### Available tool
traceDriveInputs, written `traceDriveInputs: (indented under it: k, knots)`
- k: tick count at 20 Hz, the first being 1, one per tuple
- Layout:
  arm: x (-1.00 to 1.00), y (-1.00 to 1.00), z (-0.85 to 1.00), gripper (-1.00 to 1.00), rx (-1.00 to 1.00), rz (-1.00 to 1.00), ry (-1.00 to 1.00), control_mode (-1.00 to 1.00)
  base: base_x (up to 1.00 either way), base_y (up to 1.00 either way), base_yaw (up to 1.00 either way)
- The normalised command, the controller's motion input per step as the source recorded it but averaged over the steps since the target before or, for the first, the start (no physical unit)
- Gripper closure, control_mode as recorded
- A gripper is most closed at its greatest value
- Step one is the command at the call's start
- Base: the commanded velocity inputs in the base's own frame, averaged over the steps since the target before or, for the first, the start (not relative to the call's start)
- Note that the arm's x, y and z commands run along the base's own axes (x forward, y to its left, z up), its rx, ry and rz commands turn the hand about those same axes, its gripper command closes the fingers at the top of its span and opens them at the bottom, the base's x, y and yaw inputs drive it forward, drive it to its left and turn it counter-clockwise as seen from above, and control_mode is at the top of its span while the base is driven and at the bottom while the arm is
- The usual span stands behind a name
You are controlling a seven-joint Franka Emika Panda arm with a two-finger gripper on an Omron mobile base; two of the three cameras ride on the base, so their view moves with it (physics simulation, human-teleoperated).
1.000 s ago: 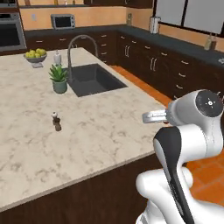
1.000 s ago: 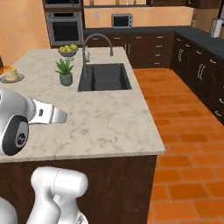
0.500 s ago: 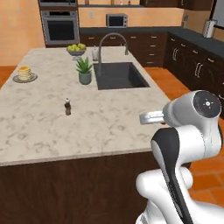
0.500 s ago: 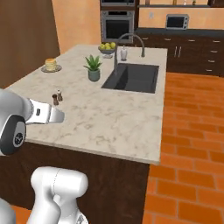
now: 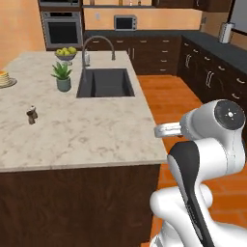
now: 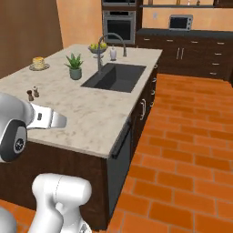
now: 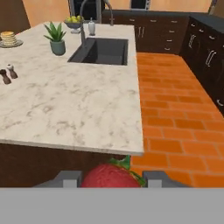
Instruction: Take the strawberry from the fridge and place it on top of the pancake, located on the dining counter.
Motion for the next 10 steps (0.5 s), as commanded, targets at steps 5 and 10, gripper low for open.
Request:
traceDriveInputs:
  k: [5, 10]
  knots:
    - [0.0, 0.0, 0.0, 1.0, 0.0, 0.0, 0.0, 1.0, -0.01, -1.0, 0.16]
    - [0.0, 0.0, 0.0, 1.0, 0.0, 0.0, 0.0, 1.0, 0.0, -1.0, 0.17]
